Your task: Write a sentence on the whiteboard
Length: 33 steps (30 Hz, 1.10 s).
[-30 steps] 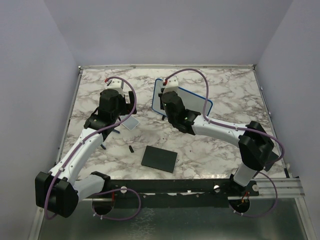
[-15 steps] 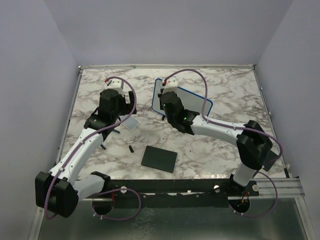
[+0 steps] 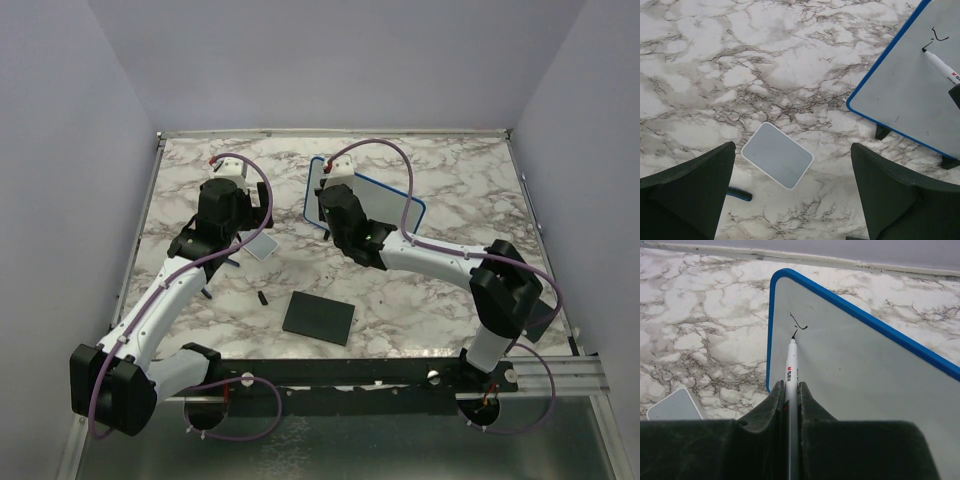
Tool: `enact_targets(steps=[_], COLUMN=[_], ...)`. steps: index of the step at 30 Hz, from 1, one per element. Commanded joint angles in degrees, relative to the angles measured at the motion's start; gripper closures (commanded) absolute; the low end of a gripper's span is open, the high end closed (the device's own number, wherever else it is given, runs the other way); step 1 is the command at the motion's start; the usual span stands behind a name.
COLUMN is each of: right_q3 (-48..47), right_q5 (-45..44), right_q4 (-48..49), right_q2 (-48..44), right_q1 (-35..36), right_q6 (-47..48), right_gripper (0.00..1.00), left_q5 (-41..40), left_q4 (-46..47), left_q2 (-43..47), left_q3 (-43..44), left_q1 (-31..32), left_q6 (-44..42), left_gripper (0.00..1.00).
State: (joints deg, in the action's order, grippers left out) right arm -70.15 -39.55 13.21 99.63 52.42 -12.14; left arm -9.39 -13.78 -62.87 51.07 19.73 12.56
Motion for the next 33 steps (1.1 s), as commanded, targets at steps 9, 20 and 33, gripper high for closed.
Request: enact_targets(steps=[9, 20, 33], right_q3=[0.64, 1.43, 3.32], right_q5=[-0.35, -0.16, 7.11], right_q4=[-1.51, -2.22, 1.50], right_q2=[1.63, 2.12, -1.53], right_q1=[-0.21, -0.15, -0.05], right_q6=[-1.84, -2.89, 0.06], right_gripper=[1.00, 1.00, 1.00], left_q5=[1.04, 1.00, 0.95], left_q4=[0.80, 0.81, 0.81], left_q2=[1.44, 1.61, 1.61], left_q3=[-0.71, -0.71, -0.71], left_q1=[0.33, 0.40, 0.51], left_q6=[-0.61, -0.68, -0.61], left_gripper=[0.01, 0.01, 0.01])
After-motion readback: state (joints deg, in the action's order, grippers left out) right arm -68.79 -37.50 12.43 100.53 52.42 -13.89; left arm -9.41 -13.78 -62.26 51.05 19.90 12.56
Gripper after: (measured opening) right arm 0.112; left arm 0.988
